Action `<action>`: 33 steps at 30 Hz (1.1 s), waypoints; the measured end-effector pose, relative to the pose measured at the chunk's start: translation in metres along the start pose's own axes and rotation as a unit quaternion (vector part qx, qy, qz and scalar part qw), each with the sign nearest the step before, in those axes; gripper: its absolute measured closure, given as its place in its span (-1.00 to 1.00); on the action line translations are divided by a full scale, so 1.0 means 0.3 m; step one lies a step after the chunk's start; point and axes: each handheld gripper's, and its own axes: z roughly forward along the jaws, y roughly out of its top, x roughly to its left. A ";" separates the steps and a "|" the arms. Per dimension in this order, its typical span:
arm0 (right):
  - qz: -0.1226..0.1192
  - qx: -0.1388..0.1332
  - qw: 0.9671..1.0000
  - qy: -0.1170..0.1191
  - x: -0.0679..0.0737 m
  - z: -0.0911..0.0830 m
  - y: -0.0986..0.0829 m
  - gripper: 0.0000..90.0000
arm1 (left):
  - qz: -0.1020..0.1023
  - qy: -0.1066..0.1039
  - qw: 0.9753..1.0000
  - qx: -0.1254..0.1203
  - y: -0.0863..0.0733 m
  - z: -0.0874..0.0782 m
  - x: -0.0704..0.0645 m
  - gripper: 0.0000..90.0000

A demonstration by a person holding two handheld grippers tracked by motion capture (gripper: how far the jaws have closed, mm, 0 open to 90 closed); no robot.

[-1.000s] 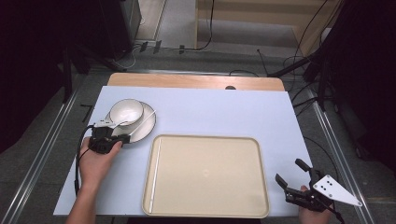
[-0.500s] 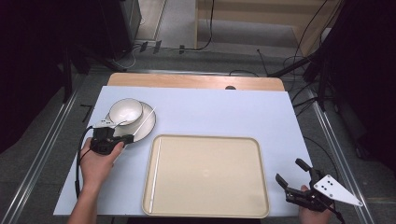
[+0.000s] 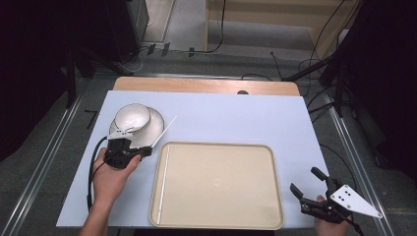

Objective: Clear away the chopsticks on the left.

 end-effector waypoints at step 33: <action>-0.002 0.001 1.000 0.005 0.004 0.004 0.000 -0.71 | 0.008 -0.063 0.998 0.026 -0.092 0.103 -0.245 0.90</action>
